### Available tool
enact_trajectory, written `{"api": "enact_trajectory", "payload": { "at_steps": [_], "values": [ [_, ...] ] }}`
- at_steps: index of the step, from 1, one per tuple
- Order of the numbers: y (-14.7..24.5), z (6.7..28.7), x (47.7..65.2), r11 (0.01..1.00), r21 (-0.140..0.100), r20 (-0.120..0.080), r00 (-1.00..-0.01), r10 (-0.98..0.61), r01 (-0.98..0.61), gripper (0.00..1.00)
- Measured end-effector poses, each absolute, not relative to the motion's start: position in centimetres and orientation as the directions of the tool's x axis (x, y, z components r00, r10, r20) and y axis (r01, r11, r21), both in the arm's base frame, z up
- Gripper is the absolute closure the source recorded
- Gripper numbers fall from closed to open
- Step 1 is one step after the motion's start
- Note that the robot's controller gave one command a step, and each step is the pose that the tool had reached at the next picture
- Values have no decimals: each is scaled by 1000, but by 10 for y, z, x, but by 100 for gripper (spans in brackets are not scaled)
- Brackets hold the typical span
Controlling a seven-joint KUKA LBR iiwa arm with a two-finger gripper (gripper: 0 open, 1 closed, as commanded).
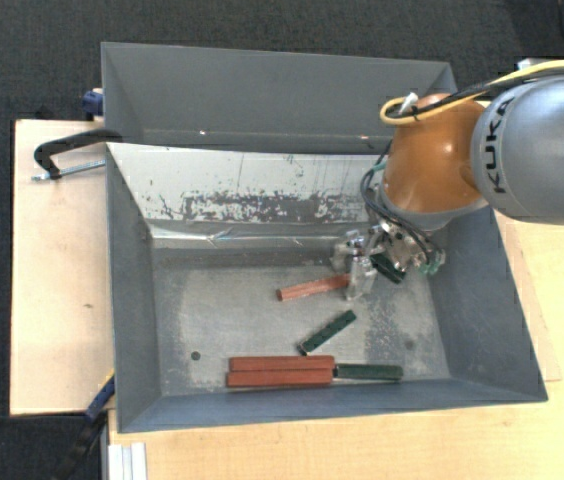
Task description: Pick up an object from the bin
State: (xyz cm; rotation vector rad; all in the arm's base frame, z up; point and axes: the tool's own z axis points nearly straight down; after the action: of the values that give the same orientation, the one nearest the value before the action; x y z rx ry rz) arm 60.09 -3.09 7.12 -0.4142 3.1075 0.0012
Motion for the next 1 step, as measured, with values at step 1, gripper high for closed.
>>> {"api": "enact_trajectory", "payload": {
  "at_steps": [1],
  "values": [
    [-31,71,601,965,0,-6,-965,-262,-262,100]
  ]
}}
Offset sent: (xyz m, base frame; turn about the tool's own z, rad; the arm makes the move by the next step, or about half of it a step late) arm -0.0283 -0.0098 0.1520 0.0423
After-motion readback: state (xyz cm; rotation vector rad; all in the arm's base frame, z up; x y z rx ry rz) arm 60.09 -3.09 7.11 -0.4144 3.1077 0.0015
